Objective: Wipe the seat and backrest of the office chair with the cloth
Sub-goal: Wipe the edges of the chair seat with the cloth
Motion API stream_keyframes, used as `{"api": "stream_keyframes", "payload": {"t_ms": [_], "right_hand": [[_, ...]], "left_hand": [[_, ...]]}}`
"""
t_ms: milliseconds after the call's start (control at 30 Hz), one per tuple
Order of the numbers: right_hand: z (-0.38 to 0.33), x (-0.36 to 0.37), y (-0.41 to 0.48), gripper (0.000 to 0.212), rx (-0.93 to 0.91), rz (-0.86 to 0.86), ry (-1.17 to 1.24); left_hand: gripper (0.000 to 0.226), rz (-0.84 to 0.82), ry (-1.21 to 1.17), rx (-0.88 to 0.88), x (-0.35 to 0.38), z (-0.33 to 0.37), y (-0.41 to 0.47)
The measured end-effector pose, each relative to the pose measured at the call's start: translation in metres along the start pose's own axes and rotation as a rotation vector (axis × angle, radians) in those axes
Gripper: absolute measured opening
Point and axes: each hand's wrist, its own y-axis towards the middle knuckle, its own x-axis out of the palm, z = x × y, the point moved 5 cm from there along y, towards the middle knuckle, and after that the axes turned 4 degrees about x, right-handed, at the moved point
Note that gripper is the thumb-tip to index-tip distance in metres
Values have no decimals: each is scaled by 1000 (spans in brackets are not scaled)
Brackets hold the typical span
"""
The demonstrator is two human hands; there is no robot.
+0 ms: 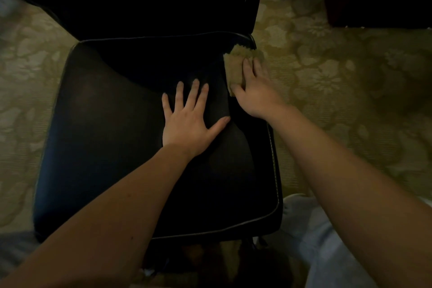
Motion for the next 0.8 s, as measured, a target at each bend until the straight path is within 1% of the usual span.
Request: {"api": "stream_keyframes", "payload": {"t_ms": [100, 567, 800], "right_hand": [[-4, -2, 5, 75, 7, -15, -5], [10, 25, -52, 75, -35, 121, 0], [13, 34, -71, 76, -41, 110, 5]], "left_hand": [[95, 11, -8, -5, -1, 1, 1], [95, 14, -14, 28, 0, -2, -3], [96, 3, -8, 47, 0, -3, -6]]}}
